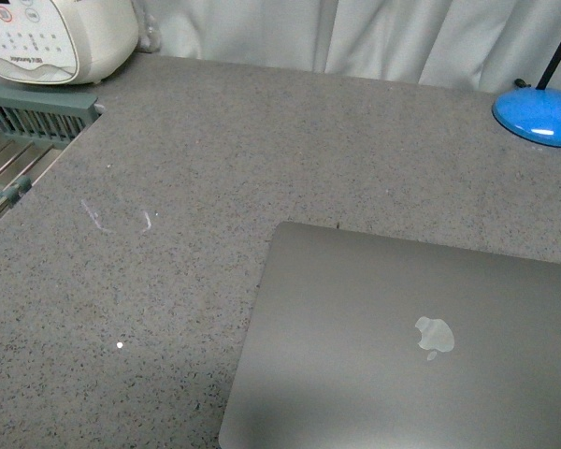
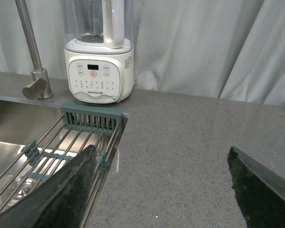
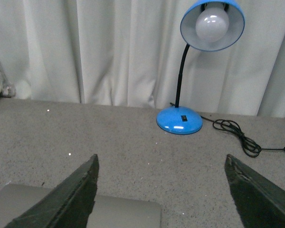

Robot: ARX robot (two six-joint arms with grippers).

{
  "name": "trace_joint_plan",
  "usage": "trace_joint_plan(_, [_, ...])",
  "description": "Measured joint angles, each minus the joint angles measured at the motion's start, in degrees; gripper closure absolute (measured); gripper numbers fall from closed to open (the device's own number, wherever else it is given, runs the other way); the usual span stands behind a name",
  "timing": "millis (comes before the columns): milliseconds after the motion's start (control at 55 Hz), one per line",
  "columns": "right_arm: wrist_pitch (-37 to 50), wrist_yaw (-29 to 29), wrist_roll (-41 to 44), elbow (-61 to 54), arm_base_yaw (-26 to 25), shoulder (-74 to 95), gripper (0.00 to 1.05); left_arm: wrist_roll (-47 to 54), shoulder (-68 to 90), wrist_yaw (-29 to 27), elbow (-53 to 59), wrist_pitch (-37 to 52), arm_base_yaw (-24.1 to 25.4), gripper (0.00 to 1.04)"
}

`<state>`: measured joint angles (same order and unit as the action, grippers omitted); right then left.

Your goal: Close laptop

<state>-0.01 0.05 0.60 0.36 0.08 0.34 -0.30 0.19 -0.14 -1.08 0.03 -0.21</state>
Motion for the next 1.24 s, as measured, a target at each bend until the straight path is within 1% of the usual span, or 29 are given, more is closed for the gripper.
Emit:
trace_joint_plan(73, [0.00,0.00,0.00,0.00,0.00,-0.02,0.09,0.02,0.00,0.00,0.00,0.00,0.00,0.06])
trace_joint_plan(109, [0.00,0.00,-0.09,0.00,0.00,-0.09,0.07,0.07,0.00,0.00,0.00,0.00,0.00,0.05])
trace_joint_plan(182, [0.00,0.00,-0.04,0.00,0.00,-0.09,0.09,0.04,0.00,0.00,0.00,0.00,0.00,0.07])
trace_joint_plan(1236, [0.00,0.00,-0.04,0.00,0.00,-0.09,0.09,0.04,0.00,0.00,0.00,0.00,0.04,0.06])
